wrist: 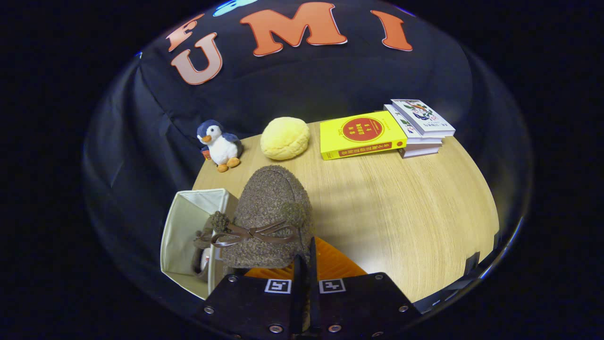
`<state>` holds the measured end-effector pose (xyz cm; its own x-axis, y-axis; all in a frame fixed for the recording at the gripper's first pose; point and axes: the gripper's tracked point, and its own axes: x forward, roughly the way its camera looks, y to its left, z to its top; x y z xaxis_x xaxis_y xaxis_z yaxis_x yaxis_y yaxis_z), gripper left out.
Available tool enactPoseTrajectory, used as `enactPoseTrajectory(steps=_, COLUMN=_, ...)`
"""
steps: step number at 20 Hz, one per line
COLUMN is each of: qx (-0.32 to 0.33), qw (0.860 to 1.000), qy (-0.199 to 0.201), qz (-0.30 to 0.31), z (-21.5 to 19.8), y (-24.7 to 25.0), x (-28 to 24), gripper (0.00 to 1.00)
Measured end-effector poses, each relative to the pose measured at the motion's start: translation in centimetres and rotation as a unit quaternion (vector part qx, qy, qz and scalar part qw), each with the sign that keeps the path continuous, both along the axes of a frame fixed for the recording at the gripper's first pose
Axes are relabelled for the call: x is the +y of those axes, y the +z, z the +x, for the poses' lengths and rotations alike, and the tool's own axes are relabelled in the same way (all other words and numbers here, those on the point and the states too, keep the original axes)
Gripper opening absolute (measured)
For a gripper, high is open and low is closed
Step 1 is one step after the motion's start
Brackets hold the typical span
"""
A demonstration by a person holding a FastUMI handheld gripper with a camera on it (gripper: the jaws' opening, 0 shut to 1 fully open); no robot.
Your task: Open the storage box then place both shoes into the box .Put the left shoe in first, then the right shoe, with the right side of both shoes facing outward in a uniform manner.
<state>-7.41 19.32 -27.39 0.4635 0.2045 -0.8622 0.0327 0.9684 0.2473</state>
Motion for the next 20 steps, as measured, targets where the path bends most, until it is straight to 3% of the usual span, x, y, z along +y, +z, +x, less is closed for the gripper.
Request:
enactPoseTrajectory(steps=10, qx=0.007, qw=0.999, qy=0.041, qz=0.026, z=0.5, y=2.9, x=12.0, gripper=0.07)
enactPoseTrajectory(steps=15, qx=0.018, qw=0.998, qy=0.054, qz=0.015, z=0.3, y=1.3, x=16.4, gripper=0.07)
enactPoseTrajectory(steps=20, qx=0.055, qw=0.996, qy=0.057, qz=-0.034, z=-0.6, y=-3.0, x=18.1, gripper=0.07)
